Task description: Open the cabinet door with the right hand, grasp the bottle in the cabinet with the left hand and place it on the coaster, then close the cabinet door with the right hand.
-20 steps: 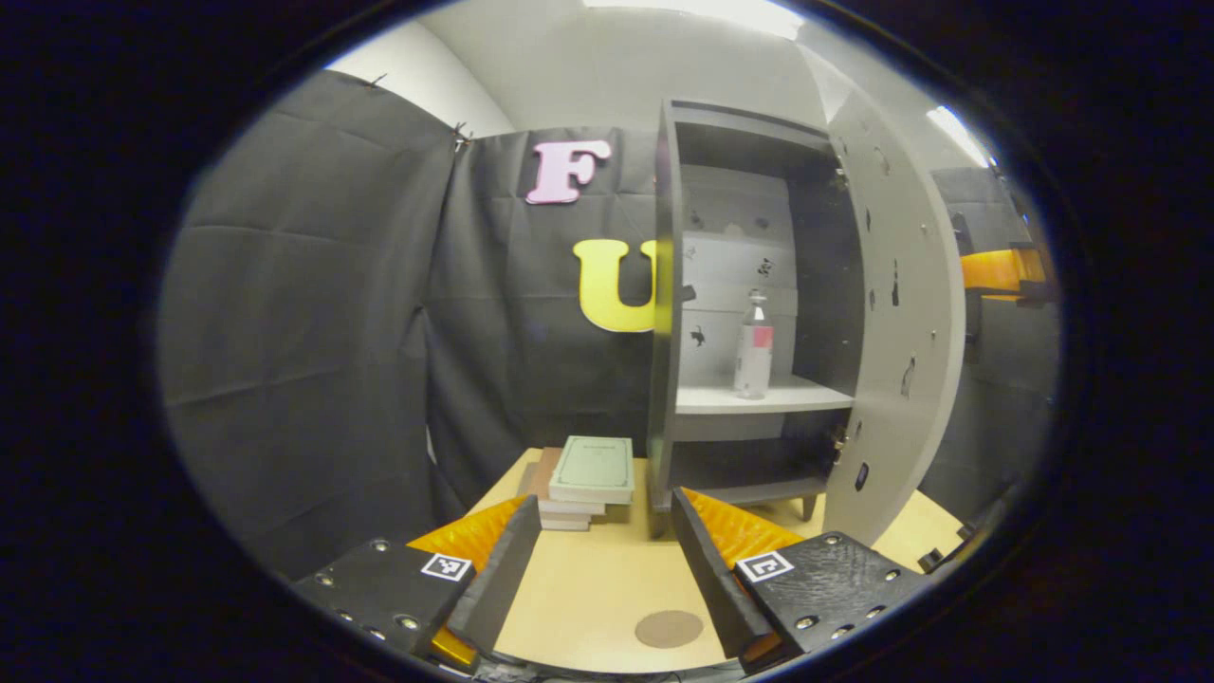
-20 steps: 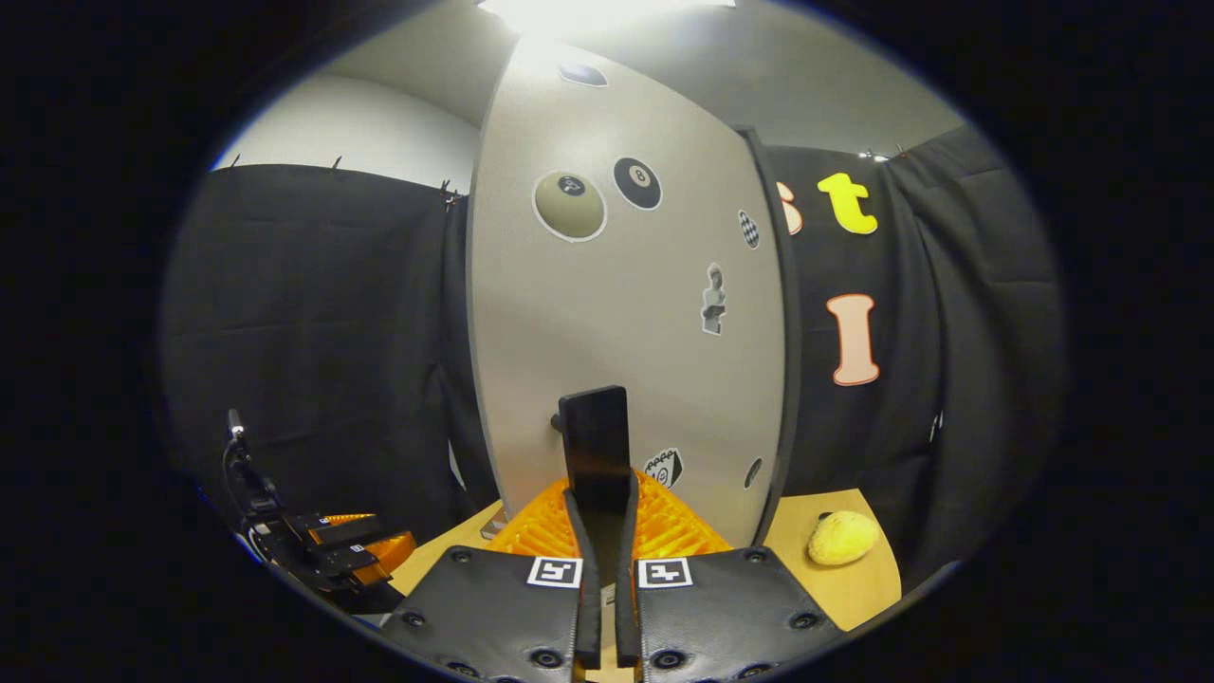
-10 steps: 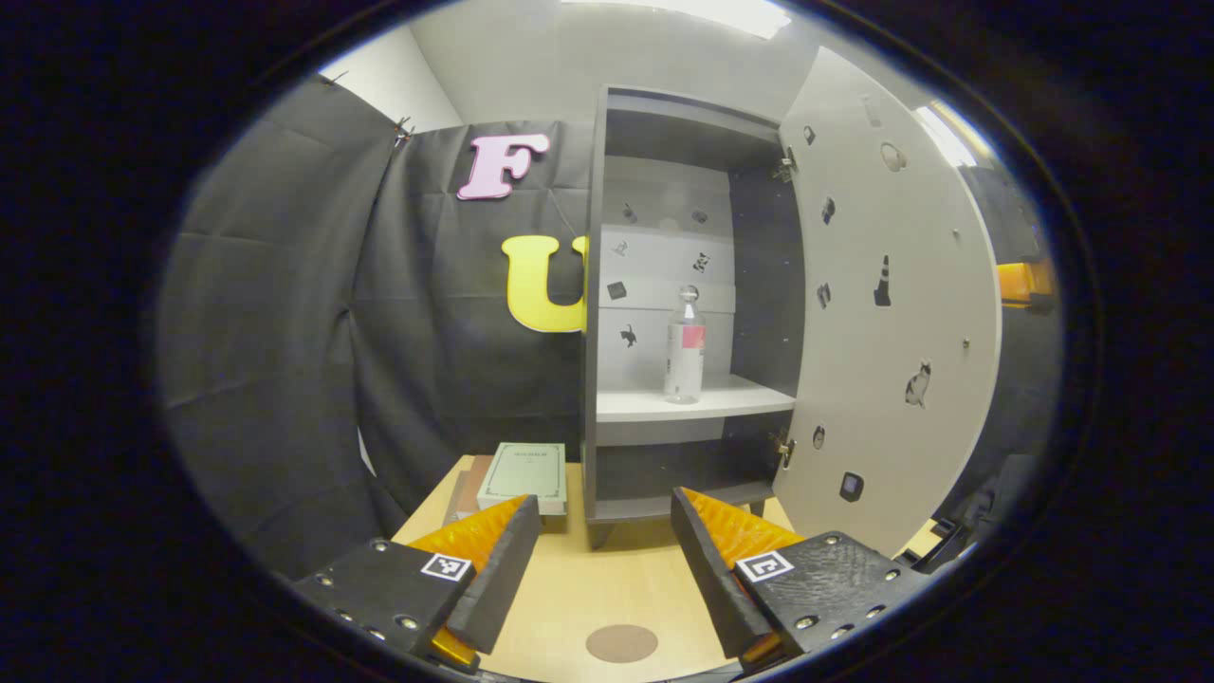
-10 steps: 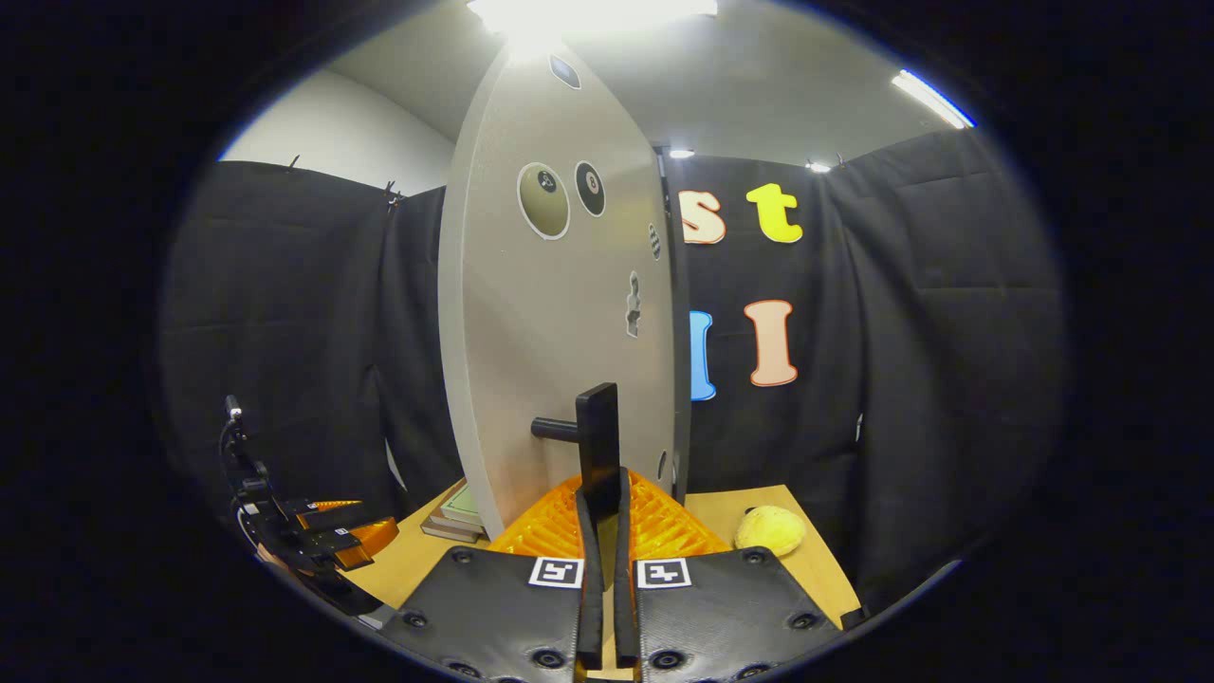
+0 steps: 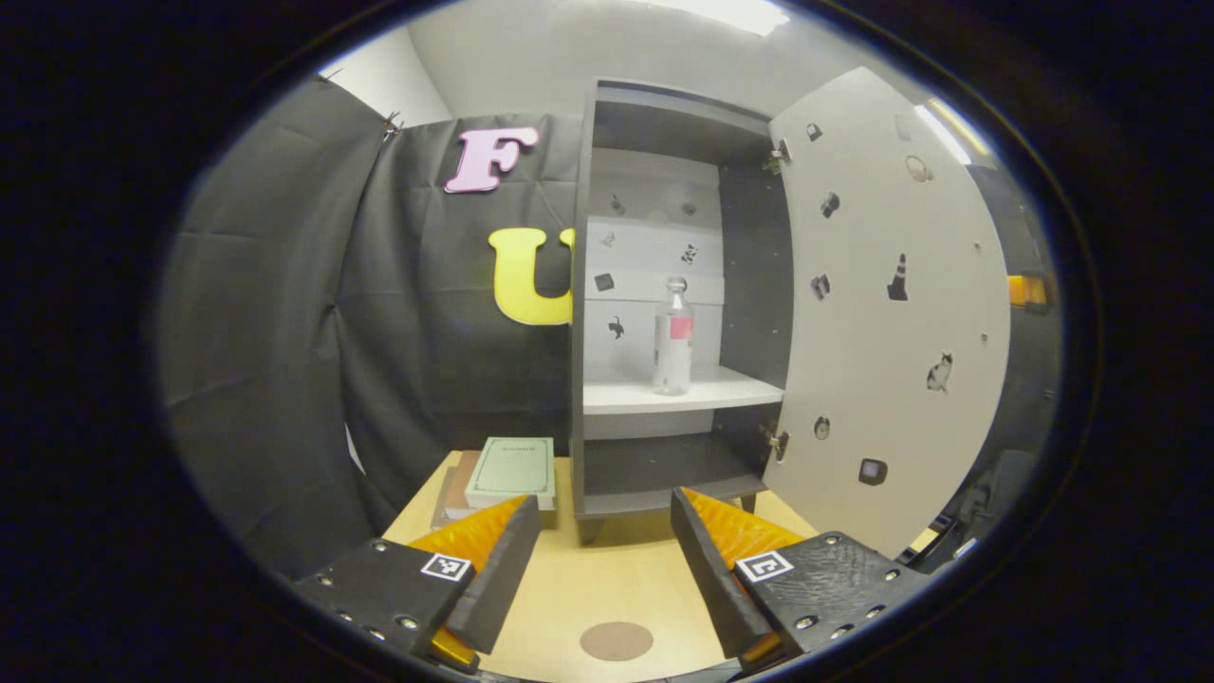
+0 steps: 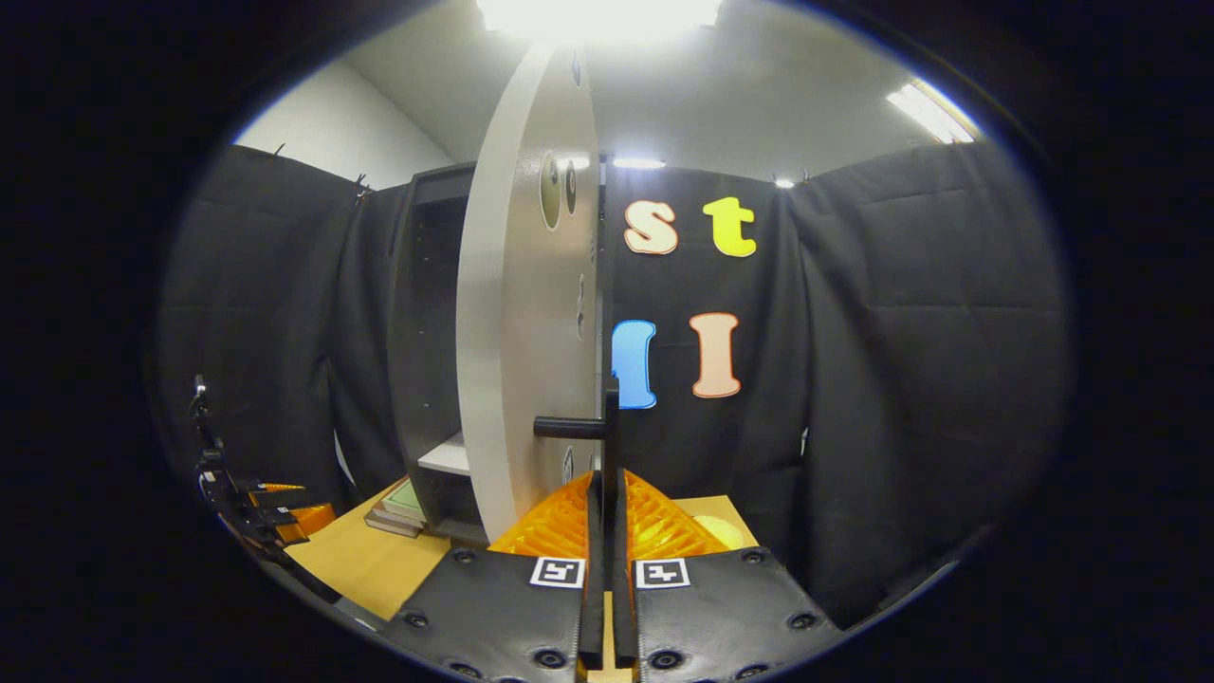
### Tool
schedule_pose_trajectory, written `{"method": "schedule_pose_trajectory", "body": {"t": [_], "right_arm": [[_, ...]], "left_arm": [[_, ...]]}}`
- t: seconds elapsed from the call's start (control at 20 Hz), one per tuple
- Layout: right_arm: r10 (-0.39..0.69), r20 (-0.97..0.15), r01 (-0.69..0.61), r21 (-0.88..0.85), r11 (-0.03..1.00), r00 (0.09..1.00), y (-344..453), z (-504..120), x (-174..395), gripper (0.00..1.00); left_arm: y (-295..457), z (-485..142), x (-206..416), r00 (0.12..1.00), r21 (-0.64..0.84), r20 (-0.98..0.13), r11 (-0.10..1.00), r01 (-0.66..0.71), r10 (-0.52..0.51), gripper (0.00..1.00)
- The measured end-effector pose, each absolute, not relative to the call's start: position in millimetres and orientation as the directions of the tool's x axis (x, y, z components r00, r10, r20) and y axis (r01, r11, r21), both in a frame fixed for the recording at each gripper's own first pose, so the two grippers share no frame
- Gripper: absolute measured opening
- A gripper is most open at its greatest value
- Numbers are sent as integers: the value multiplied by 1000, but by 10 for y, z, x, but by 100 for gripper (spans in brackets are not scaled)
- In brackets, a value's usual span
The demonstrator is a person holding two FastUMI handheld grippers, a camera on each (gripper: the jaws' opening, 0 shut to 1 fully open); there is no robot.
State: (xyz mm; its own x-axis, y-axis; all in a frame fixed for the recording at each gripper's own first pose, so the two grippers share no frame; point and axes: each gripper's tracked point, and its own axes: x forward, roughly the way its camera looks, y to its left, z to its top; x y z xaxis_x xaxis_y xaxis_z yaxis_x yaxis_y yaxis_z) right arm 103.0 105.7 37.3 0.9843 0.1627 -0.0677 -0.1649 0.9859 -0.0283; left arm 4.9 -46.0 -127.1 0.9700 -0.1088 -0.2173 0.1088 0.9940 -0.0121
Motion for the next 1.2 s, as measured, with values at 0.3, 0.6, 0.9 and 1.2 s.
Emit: {"method": "schedule_pose_trajectory", "body": {"t": [0.3, 0.6, 0.9, 1.2], "right_arm": [[190, -47, -188, 33, 982, 981, 870, 336, 1071, 3], [148, -109, -139, 81, 987, 983, 657, 142, 644, 5], [-50, -141, 66, 110, 992, 989, -87, 106, 582, 3], [-142, -117, 158, 139, 978, 983, -671, 96, 1182, 9]], "left_arm": [[-399, -1298, 64, 966, -11, -236, 994, 108, -108, 86], [-421, -1126, 316, 966, -5, -212, 988, 151, -149, 84], [-701, -695, 1050, 962, -76, -154, 973, 216, -226, 84], [-1192, -226, 1985, 960, -91, -74, 961, 262, -269, 84]]}}
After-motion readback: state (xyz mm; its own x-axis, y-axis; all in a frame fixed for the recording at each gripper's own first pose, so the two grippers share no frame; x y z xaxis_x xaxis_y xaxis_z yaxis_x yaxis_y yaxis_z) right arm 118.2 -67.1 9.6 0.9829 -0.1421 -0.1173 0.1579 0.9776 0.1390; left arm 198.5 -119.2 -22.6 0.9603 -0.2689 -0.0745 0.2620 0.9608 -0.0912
